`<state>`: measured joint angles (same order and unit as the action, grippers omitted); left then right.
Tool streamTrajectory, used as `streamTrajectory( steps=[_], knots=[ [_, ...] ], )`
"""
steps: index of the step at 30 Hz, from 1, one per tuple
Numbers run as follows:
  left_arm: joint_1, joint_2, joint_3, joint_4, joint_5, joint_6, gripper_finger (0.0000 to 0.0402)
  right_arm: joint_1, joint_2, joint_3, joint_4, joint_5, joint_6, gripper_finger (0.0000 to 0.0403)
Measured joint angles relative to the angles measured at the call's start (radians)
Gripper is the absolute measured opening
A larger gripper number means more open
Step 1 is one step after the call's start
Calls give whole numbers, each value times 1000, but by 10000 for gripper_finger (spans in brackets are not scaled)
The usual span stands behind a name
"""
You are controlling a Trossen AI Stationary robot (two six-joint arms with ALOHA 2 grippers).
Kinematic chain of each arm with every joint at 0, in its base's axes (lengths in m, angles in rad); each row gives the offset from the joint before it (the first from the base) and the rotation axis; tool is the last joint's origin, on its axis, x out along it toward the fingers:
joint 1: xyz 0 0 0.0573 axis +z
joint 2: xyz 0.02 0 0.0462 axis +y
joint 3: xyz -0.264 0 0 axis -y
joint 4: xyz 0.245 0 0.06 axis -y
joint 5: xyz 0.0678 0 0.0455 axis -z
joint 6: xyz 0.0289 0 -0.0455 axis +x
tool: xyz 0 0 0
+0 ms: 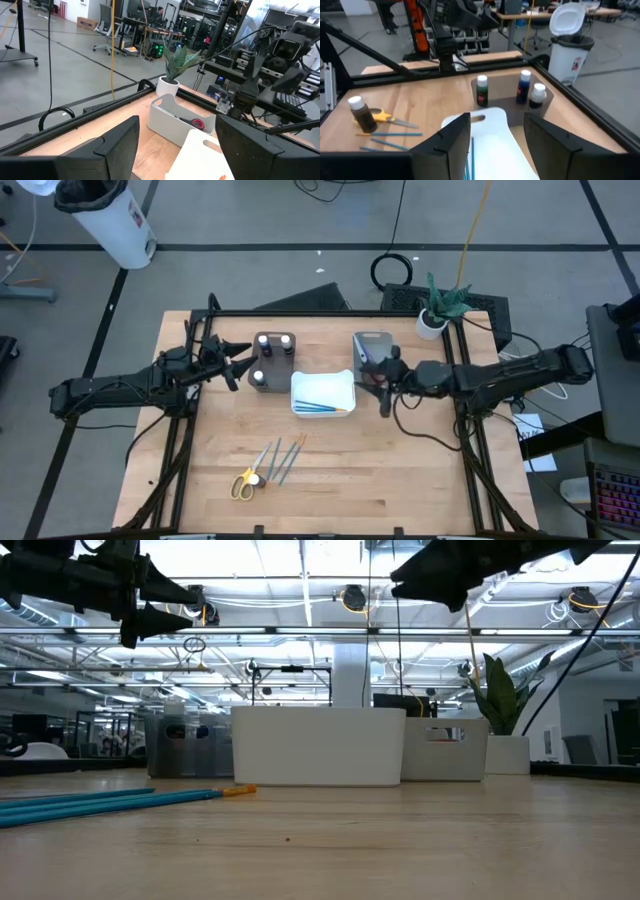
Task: Pick & Place Paint Supplies
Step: Put the black paint bottle into the black bin
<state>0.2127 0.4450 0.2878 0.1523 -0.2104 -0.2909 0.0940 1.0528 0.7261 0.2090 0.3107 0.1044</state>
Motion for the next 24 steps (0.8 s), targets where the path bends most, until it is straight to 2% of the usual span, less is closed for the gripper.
streamTrajectory(
  steps=[6, 17, 22, 24],
  knots=[
    [0, 0, 0, -2, 0, 0, 269, 0, -2, 0, -70, 1, 25, 169],
    [0, 0, 0, -28, 4, -7, 269, -1, 2, -1, -61, 1, 20, 169],
    [22, 27, 5, -45, -11, -117, 269, 4, 2, -6, -53, -1, 61, 169],
    [42, 46, 39, -87, 57, -134, 269, 9, 2, -18, -40, 0, 64, 169]
  ],
)
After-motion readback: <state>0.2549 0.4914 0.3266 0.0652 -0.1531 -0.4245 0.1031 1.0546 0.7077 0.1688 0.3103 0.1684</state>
